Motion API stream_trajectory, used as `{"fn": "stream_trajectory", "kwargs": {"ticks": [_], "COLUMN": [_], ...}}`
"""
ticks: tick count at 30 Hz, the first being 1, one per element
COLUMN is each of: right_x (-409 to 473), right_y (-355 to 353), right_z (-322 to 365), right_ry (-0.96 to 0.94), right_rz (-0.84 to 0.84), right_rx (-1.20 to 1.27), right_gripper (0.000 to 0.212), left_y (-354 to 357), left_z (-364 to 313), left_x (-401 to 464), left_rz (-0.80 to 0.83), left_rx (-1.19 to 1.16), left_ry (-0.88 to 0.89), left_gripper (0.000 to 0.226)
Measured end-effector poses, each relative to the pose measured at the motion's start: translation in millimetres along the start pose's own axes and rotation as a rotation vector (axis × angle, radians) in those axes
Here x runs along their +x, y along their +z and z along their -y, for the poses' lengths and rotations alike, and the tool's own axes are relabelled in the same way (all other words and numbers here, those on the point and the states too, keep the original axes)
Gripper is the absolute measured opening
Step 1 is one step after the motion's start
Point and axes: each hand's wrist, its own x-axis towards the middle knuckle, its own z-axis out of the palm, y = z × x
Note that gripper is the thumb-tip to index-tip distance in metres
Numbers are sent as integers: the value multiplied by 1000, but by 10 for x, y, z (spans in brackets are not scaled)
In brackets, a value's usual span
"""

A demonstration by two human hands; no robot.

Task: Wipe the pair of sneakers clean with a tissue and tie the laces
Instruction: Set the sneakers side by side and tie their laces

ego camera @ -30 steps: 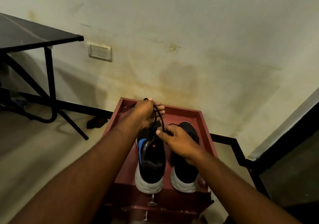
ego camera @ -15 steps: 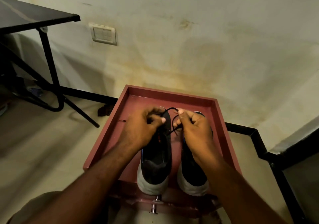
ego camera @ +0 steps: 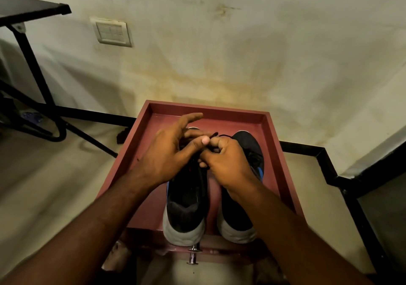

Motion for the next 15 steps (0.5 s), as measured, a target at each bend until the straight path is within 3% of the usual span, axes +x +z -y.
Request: {"fn": "stream_trajectory", "kwargs": {"ticks": [4,7,11,13,15], "right_x": [-87,-90,-60,-52,-41], "right_y": [-60,-107,-140,-158,-211], "right_z": [24,42,64,74,55], "right_ry": [71,95,101,26,-157], "right_rz": [0,-48,-59,-49,-29], "right_rx": [186,292,306,257,-31], "right_gripper": [20,33,30,21,16], "left_y": [-87,-120,-152,-170,-144], "left_z": [56,43,51,70,106], "left_x": [-74,-93,-72,-55,-47], "left_rz": [17,13,76,81,55], "left_rx": [207,343,705,824,840], "left_ry": [18,150,327,251,139], "left_gripper": [51,40,33,24,18]}}
